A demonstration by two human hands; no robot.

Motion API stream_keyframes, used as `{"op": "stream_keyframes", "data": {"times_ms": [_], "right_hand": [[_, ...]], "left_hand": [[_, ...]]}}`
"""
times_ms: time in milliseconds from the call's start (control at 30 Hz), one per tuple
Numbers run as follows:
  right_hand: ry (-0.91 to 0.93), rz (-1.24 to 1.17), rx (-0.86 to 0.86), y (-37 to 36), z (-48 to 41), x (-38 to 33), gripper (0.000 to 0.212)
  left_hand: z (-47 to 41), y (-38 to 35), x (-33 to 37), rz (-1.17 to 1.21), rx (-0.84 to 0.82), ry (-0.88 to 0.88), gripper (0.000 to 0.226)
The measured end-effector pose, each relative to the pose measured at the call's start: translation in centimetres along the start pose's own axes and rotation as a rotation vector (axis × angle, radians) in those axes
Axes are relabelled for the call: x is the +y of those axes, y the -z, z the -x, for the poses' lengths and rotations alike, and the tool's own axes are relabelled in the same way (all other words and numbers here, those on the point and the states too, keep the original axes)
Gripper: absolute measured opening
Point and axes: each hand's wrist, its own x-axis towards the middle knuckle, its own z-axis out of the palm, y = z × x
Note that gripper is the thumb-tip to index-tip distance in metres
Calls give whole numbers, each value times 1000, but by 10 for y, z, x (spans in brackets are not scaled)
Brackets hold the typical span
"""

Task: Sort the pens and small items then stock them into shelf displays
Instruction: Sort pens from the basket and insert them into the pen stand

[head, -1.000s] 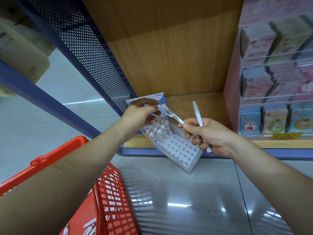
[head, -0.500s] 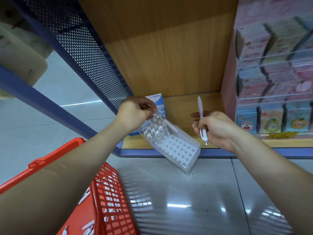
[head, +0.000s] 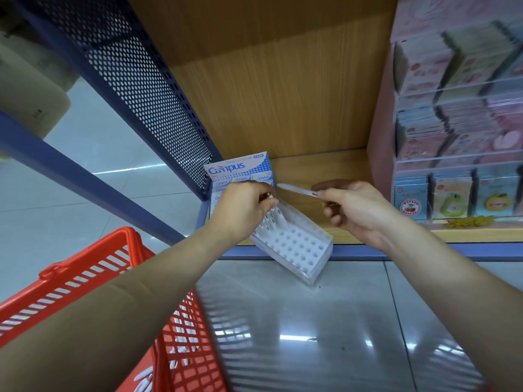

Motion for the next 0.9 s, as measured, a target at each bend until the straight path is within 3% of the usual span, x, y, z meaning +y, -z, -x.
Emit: {"op": "stream_keyframes", "data": {"times_ms": [233,433,667,900], "right_hand": [[136,-99,97,4,-1,-3,13],[115,-296,135,3,1,-9,11],[155,-285,200,5,1,-11,12],[234,-253,154,2,9,-15,14]], "left_hand": [[-6,-1,-4,20,-5,12,13],[-9,-5,-7,-48,-85,-46,15],[-10,-10,-2,6,-13,61,11],[-7,-21,0,-79,15,21,16]]}}
